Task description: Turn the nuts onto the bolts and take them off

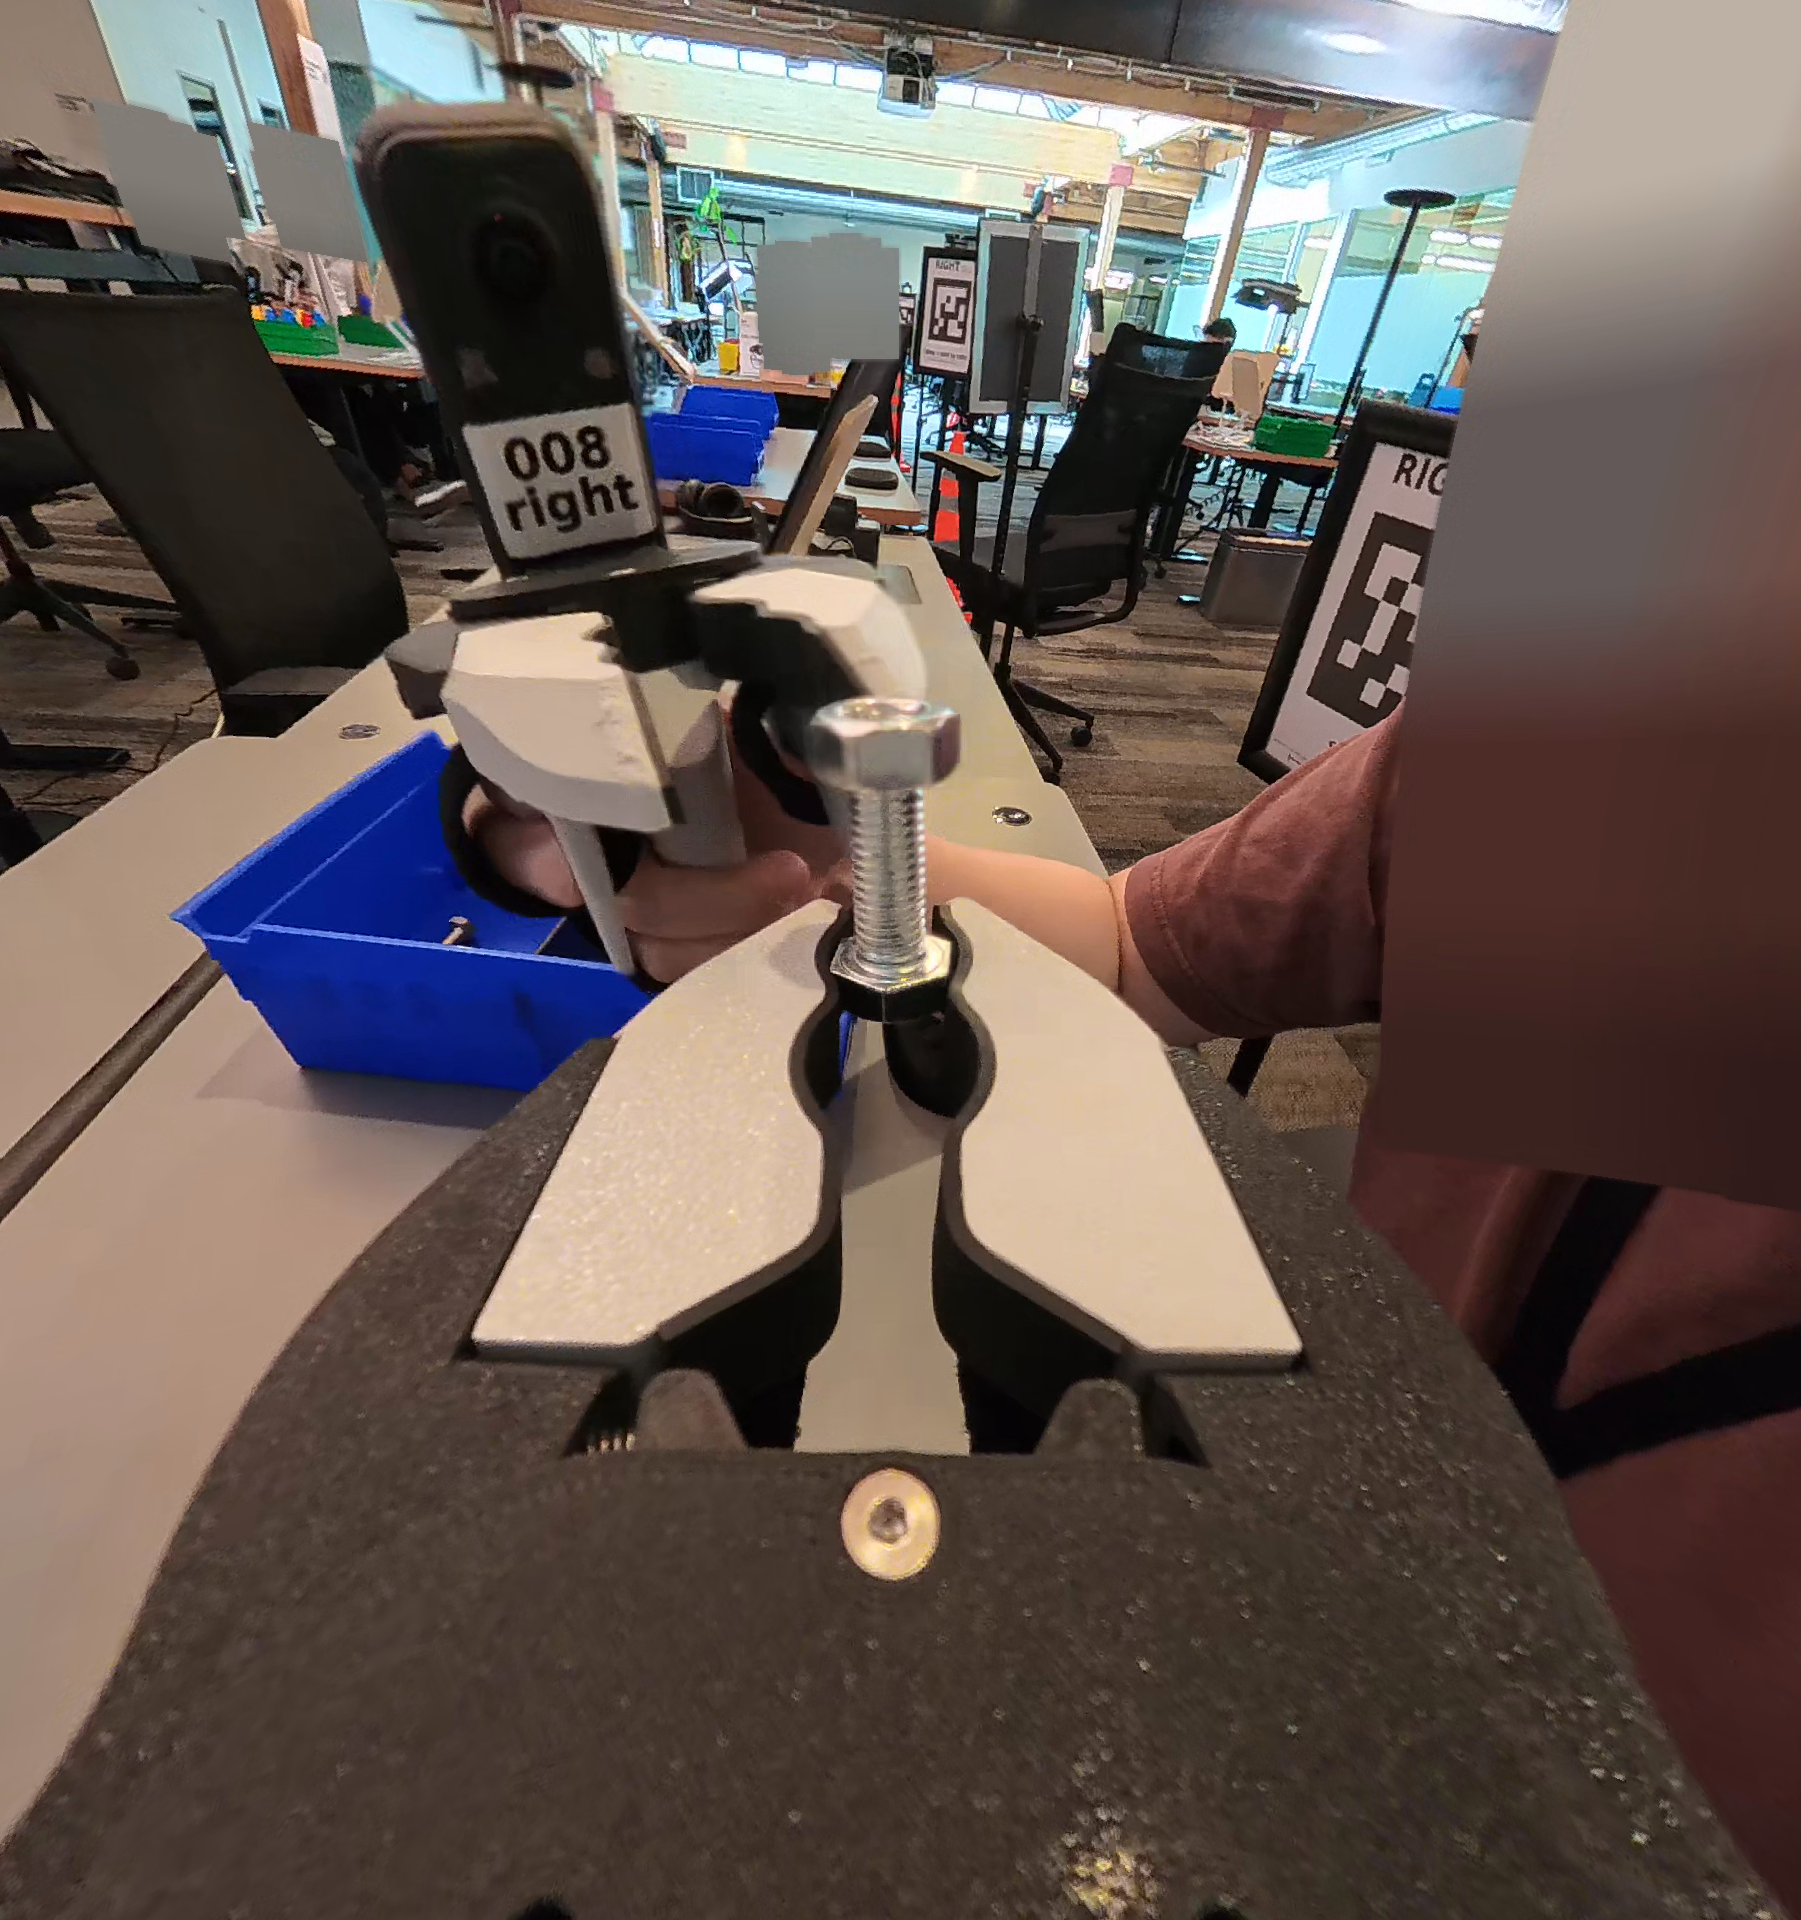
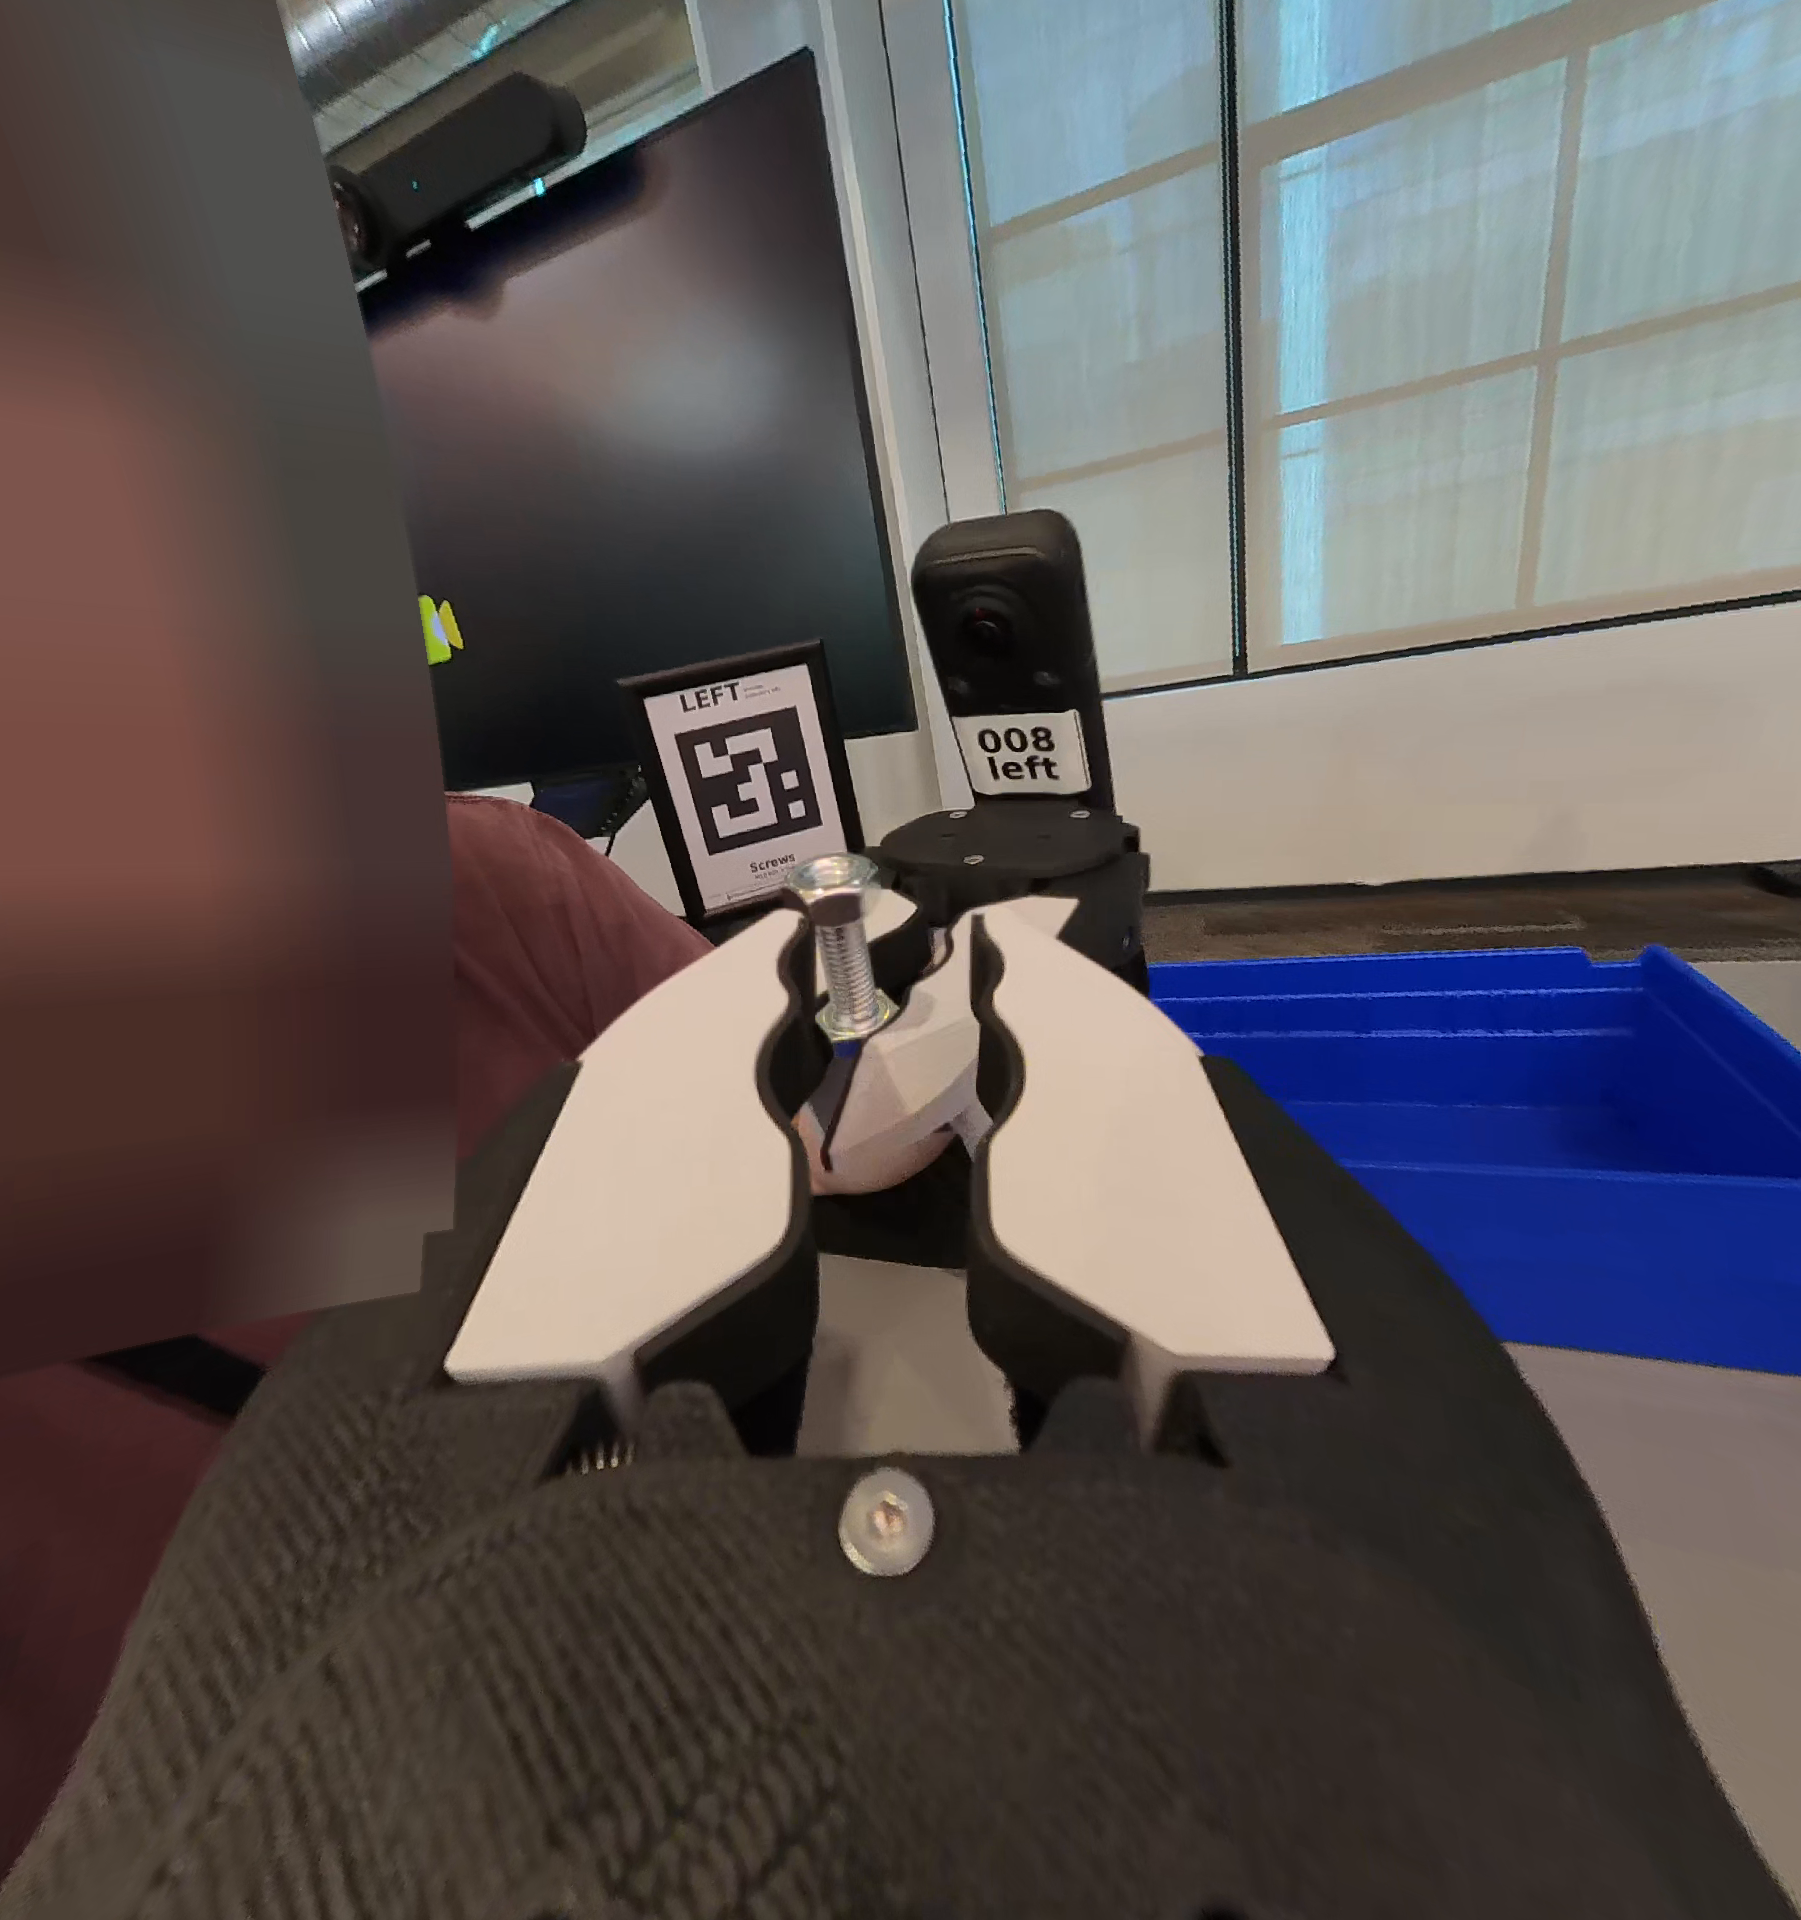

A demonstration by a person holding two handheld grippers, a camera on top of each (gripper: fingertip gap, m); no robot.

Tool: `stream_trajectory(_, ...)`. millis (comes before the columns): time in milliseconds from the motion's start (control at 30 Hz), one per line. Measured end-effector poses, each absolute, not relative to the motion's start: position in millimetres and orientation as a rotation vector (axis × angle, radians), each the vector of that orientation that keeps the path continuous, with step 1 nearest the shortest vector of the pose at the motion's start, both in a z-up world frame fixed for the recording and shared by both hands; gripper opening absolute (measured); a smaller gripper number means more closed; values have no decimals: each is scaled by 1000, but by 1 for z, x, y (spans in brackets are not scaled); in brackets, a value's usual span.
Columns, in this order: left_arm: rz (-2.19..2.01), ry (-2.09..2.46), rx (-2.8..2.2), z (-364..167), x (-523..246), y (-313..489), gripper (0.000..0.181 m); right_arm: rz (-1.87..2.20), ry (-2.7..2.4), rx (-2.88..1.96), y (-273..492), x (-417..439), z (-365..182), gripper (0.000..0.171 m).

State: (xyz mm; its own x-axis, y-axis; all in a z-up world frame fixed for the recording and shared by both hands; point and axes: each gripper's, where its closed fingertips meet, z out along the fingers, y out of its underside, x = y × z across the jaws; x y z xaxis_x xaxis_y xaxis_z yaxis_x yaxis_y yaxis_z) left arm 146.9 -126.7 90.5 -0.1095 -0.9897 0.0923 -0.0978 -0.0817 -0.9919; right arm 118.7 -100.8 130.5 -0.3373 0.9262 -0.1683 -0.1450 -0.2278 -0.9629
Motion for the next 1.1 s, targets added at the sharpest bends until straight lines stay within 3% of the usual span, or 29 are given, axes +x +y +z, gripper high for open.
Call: stream_trajectory(1100,-1304,1294,-1299,92,145,-121,14,1646,-1192,-1016,-110,118,140,32)
